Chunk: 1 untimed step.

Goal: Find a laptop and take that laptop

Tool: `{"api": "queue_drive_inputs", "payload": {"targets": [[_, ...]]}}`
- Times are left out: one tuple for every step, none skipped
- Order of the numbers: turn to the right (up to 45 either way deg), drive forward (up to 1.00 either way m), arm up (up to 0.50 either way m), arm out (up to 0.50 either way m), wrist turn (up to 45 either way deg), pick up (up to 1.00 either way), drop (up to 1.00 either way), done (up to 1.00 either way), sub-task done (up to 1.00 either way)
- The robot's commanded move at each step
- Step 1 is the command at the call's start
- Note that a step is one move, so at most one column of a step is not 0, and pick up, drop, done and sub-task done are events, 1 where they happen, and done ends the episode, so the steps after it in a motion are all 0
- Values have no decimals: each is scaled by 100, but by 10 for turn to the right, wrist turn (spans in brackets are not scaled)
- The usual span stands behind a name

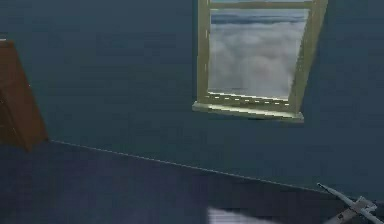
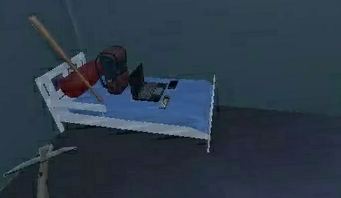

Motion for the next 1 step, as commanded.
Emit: {"api": "queue_drive_inputs", "payload": {"targets": [[450,0,0,0,0,0,0,0,0]]}}
